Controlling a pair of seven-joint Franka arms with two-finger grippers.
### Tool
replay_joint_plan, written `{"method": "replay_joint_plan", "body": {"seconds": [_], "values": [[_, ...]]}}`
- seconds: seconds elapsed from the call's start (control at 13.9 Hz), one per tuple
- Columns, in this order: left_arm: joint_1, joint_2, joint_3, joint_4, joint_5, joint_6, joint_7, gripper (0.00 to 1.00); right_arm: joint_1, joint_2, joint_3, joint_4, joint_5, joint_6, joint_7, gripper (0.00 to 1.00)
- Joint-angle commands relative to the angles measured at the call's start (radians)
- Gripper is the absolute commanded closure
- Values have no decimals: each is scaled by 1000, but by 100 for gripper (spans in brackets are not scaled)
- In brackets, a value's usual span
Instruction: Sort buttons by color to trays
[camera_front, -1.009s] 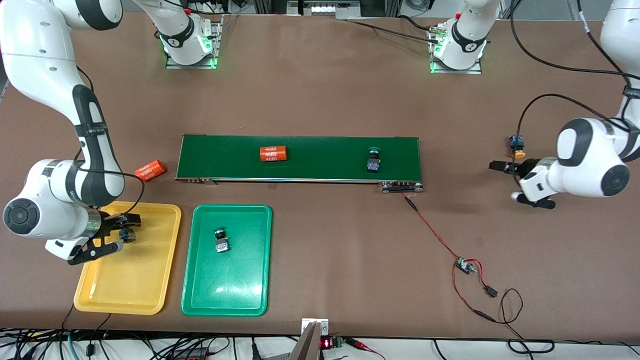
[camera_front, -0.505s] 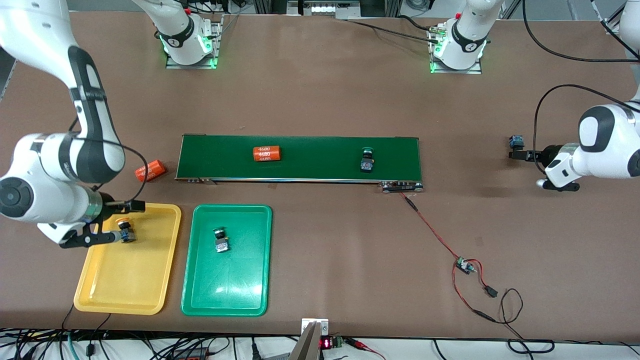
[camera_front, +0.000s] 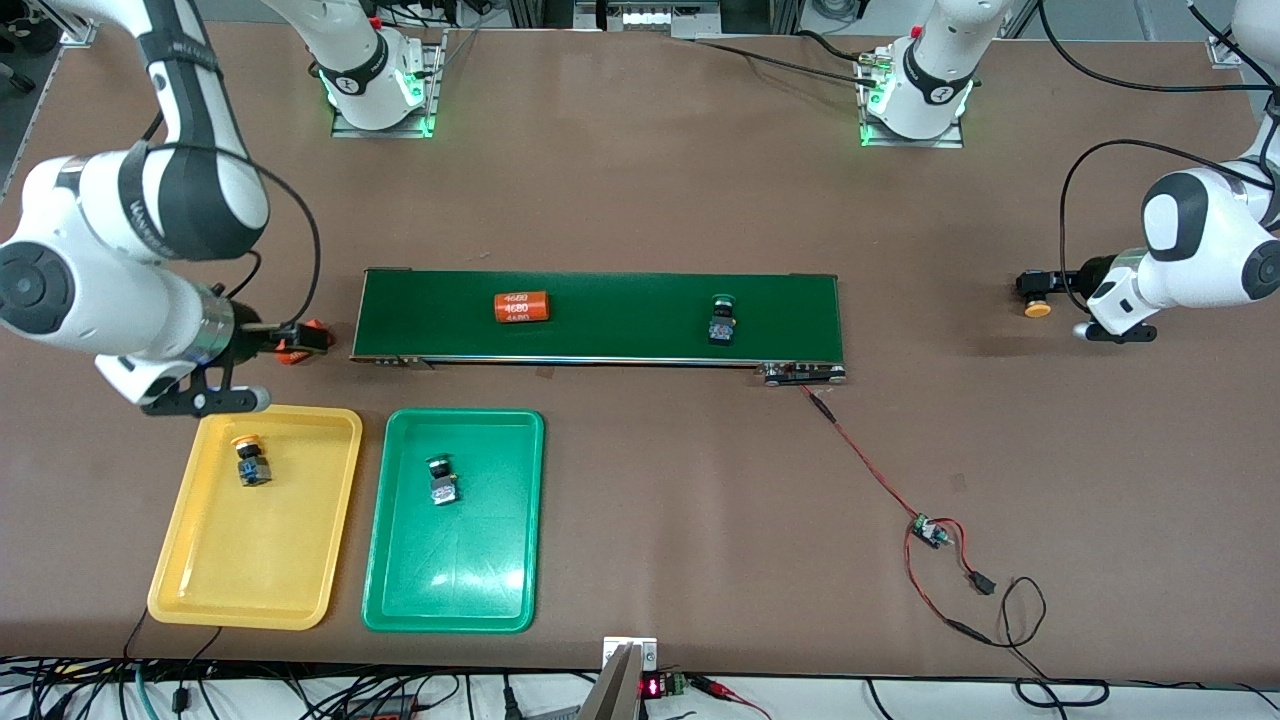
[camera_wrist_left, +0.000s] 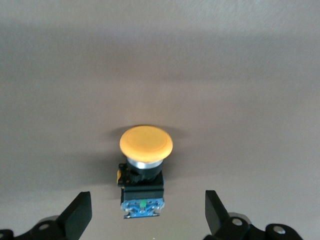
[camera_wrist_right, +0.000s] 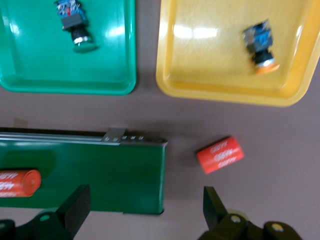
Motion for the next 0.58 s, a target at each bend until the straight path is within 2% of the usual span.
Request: {"method": "replay_joint_plan", "body": {"seconds": [0.0,0.22,0.43,0.5], "values": [[23,-30,-15,-39,27,22,52,0,26,-91,20,-130,20,22,76,0],[31,-21,-13,-77,29,94,64,2,28,-160,61,-259,20,153,82,0],[28,-20,-15,-85,30,102,71,16,28,-209,131,-365,19,290,209,0],[29,-15,-13,-85,30,104,102,30,28,-226,148,-406,17,345,218,0]]}}
